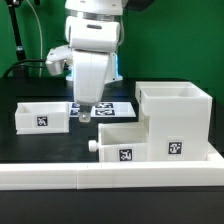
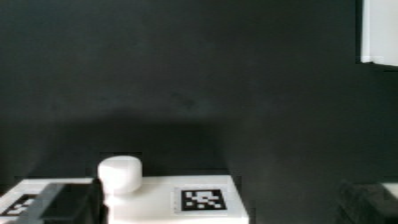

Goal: Assemble drawer

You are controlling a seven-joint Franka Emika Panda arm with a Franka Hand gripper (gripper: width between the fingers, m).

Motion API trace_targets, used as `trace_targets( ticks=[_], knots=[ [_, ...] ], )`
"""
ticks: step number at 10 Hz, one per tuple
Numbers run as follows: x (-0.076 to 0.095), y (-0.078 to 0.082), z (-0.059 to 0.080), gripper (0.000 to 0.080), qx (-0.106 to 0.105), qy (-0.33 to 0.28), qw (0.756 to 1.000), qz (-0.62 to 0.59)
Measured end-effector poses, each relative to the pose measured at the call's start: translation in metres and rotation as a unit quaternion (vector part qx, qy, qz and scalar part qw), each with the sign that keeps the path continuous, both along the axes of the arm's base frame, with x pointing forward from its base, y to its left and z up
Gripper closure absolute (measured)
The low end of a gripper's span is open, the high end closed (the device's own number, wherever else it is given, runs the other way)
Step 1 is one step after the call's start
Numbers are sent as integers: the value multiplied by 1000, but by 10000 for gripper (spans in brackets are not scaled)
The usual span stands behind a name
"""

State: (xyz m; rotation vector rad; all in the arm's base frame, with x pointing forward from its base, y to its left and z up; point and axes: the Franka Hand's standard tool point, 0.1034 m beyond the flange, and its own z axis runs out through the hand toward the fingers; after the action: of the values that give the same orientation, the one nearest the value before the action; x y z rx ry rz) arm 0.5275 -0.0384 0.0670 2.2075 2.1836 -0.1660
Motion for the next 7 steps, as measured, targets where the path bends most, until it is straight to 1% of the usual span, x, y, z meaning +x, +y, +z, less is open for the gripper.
trace_targets(
  ticks=[2,3,5,6,7],
  knots=[
    [0,0,-1,150,0,1,1000,0],
    [-1,-1,-3,150,0,3,1000,0],
    [-4,-8,-21,150,2,16,1000,3],
    [-6,-11,-26,150,3,21,1000,2],
    [-6,-16,-26,150,4,21,1000,3]
  ],
)
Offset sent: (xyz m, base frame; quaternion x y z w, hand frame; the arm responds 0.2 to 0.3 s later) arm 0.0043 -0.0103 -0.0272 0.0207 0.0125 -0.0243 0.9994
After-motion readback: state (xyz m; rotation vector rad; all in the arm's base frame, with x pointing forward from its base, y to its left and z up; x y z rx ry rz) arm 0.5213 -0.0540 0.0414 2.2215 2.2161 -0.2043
